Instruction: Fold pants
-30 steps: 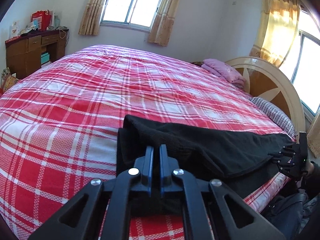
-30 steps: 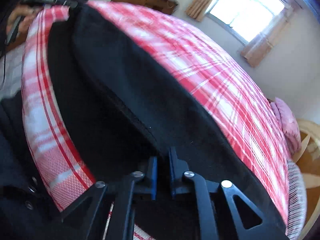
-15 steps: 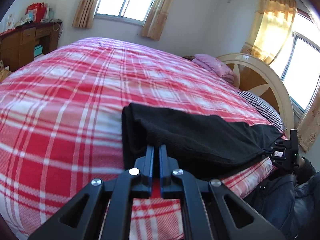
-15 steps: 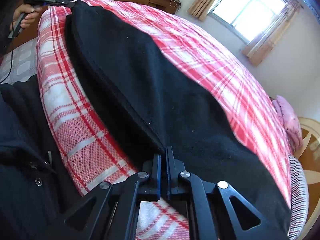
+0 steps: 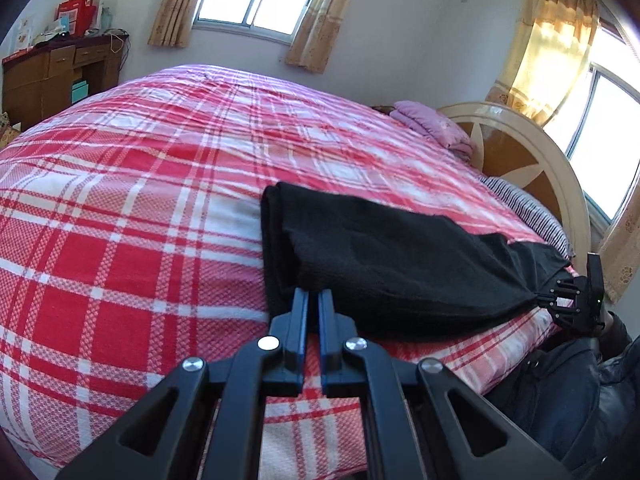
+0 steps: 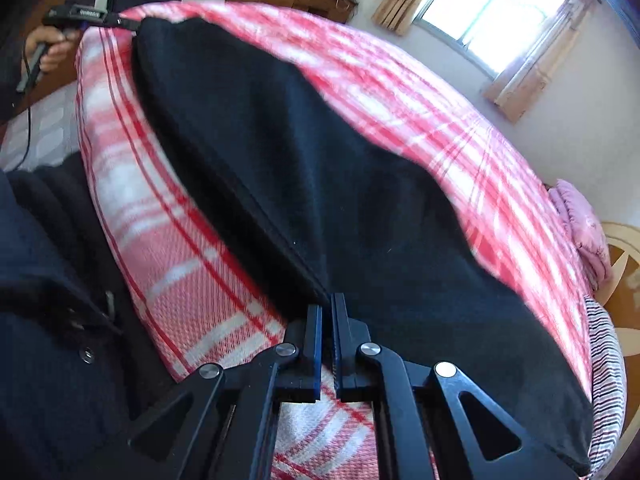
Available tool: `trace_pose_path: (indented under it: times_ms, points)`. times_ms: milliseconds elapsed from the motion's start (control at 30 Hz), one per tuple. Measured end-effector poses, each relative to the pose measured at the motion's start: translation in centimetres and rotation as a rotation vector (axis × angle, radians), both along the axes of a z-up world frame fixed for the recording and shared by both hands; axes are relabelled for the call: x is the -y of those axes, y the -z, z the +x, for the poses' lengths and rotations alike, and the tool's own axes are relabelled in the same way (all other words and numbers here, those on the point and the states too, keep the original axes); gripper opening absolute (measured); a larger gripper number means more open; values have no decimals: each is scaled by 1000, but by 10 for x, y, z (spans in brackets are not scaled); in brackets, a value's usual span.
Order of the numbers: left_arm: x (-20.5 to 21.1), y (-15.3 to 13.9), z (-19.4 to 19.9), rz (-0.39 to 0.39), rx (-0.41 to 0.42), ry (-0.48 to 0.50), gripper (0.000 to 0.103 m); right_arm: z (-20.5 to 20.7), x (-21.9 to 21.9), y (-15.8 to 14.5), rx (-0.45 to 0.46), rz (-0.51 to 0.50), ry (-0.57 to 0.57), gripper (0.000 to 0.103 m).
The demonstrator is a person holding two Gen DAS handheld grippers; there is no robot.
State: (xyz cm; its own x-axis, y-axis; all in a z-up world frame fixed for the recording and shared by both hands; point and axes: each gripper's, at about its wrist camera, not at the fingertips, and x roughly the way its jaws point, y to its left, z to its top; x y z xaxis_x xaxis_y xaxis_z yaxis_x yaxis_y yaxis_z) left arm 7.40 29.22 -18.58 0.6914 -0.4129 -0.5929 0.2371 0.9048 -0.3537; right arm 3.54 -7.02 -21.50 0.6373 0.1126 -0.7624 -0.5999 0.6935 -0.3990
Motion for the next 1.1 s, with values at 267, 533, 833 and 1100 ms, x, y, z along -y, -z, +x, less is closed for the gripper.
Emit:
trace_pose_path:
  times_ms: [267, 533, 833, 1100]
  points:
    - [-32, 1, -15, 22, -15, -110, 5, -2, 3, -5, -32, 10, -6, 6]
    - [19, -53, -16, 73, 147, -60, 5, -14, 30, -19, -68, 115, 35, 54]
    - [171, -44, 19, 167, 72, 281, 8, -26, 190, -72, 12, 368, 456, 54]
    - [338, -48, 20, 249, 100, 662, 8, -38, 328, -100, 131, 633, 933, 54]
